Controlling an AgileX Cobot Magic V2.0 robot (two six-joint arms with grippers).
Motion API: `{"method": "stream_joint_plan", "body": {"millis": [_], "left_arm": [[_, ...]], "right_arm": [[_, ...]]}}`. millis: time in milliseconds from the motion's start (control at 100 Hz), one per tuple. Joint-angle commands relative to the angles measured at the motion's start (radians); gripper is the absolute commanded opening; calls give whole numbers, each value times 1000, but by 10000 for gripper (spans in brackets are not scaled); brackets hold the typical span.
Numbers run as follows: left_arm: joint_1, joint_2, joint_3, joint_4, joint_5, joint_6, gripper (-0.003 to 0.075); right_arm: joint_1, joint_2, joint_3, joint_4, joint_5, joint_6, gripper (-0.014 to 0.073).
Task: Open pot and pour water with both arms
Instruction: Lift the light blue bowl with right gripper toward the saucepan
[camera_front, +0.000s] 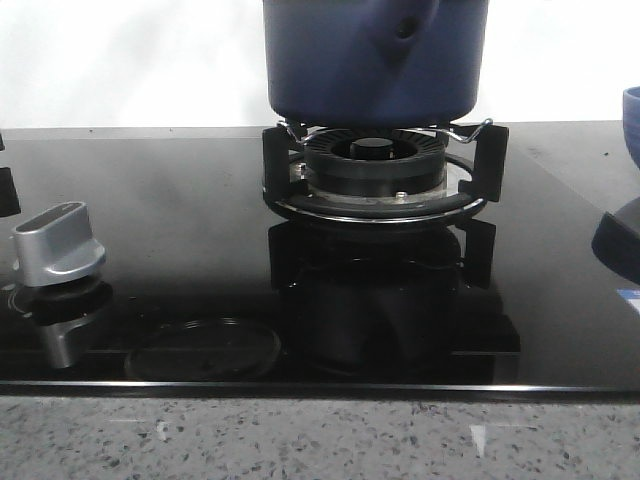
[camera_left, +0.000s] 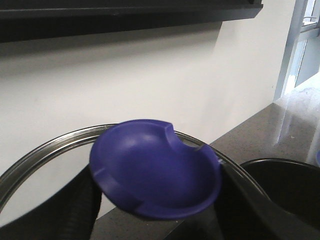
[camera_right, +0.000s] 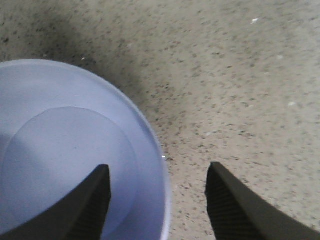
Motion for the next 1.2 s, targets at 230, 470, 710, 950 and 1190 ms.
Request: {"method": "stream_joint_plan", "body": {"millis": [230,470,710,950,1190], "left_arm": [[5,-57,-35,-87,24,-9,304],[5,-57,-35,-87,24,-9,304],[5,-57,-35,-87,24,-9,304],[5,-57,-35,-87,24,-9,304],[5,-57,-35,-87,24,-9,304]], "right_arm": [[-7,51,-33,13,-54,-18,279],[-7,53,-29,13,-61,-25,-11],[-7,49,-31,13,-39,-25,-74],[-7,27,-109,16,37,-25,-74],[-5,25,-279,51,180,-27,-62]]}}
